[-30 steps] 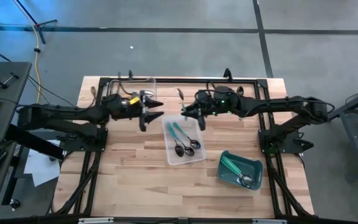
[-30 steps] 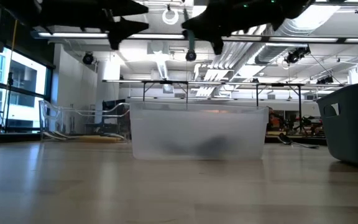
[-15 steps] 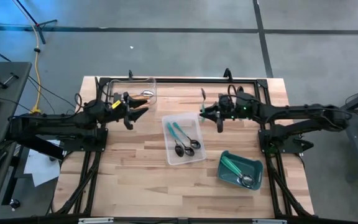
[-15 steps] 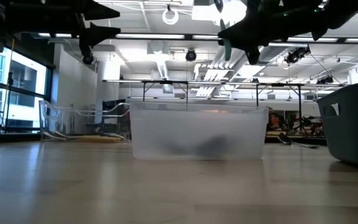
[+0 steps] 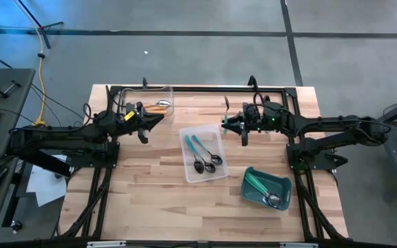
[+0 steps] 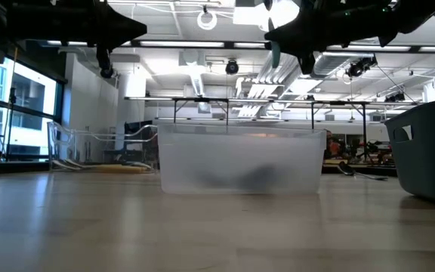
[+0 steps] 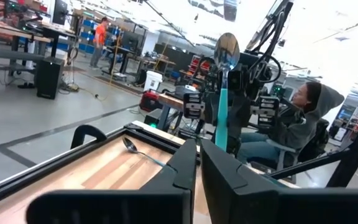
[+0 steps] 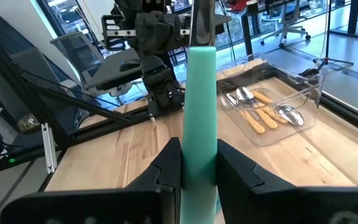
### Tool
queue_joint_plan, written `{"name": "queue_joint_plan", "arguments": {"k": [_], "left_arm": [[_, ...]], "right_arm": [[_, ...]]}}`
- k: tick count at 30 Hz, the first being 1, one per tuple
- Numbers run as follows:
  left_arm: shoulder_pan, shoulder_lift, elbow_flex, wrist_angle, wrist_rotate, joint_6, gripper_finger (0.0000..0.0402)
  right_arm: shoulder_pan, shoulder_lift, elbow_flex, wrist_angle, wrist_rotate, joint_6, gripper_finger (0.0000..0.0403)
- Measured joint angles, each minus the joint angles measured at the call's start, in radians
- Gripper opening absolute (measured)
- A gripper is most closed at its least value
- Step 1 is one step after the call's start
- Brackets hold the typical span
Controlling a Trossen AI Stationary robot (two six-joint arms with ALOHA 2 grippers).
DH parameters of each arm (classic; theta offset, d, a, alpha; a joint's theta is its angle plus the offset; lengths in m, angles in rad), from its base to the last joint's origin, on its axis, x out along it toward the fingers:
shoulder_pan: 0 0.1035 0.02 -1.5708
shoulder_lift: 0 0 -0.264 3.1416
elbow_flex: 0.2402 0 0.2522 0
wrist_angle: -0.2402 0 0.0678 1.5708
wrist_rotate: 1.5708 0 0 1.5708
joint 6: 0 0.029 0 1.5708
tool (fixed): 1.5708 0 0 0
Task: Sort silverware by color (type)
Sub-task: Put the light blue spoon into the blue bin
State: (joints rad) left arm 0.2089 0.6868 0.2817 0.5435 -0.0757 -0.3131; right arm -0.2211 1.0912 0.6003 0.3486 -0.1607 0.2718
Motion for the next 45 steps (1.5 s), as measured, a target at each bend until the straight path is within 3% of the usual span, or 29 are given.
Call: {"name": "queue_joint_plan", "arguments": {"k": [8,13,26,37,45], "left_arm": [[0.000,0.000,0.000,0.000,-0.010,0.000,0.0003],[0.000,0.000,0.000,-0.001,-0.017,0.001,0.0001],[0.000,0.000,0.000,-0.002,-0.027,0.001,0.0000],[0.000,0.000,0.000,-0.022,-0.027,0.002,0.0000],[0.000,0.000,0.000,-0.051,-0.031,0.001,0.0000]], "right_arm": [[0.012,0.000,0.000,0.000,-0.038,0.142,0.0052],[0.127,-0.011,0.001,-0.061,-0.078,0.203,0.0052],[0.559,-0.189,0.006,-0.457,0.111,0.537,0.0052],[0.855,-0.188,0.300,-1.179,0.132,0.859,0.0052],[0.931,-0.176,0.273,-1.258,0.166,0.995,0.0052]]}}
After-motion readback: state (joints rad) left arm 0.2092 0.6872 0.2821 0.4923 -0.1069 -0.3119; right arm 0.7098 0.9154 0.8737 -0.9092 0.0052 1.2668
